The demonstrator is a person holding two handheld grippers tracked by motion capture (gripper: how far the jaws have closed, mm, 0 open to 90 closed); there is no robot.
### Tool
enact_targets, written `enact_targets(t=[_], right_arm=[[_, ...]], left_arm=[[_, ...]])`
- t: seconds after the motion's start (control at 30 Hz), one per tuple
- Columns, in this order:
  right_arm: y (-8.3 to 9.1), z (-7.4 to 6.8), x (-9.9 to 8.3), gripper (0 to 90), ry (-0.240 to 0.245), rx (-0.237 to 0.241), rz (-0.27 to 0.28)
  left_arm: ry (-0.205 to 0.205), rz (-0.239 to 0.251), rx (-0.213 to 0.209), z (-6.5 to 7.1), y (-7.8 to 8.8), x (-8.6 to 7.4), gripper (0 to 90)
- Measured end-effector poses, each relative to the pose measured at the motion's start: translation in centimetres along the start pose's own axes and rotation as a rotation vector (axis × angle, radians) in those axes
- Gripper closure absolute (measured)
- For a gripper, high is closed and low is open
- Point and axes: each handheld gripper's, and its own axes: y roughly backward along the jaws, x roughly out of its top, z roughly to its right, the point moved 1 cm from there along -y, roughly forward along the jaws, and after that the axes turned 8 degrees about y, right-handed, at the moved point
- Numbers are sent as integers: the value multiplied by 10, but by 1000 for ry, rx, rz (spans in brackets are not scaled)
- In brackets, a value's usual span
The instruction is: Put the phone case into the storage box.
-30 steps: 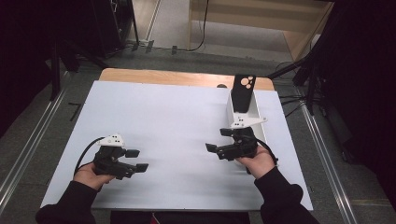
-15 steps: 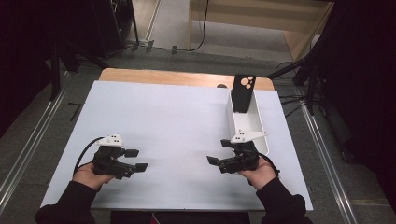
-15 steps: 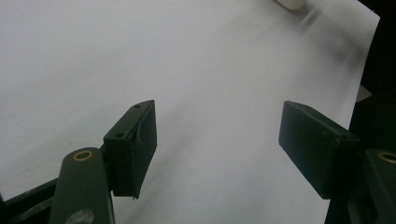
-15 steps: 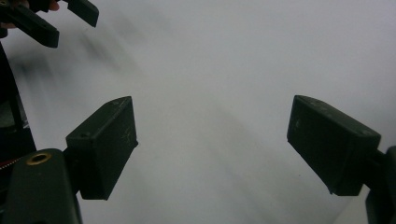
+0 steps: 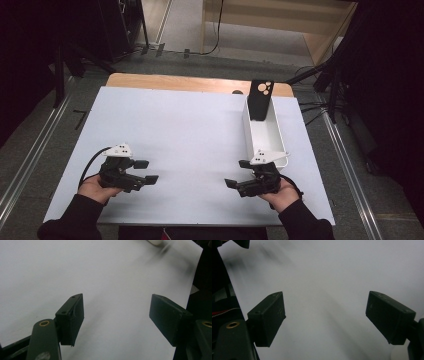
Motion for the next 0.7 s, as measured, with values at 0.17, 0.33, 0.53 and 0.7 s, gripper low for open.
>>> enact_targets(t=[0.17,0.33,0.53,0.7], right_arm=[[3,-3,-7,145,24,-5,4],[5,-6,-14,145,15,11,-4],[7,-5,-23,145,1,6,-29],[9,-2,-31,145,-7,-1,-38]], left_arm=[[3,4,0,1,0,-1,276],[3,7,-3,2,0,-1,276],[-1,4,-1,3,2,-3,276],[-2,3,1,4,5,-5,276]])
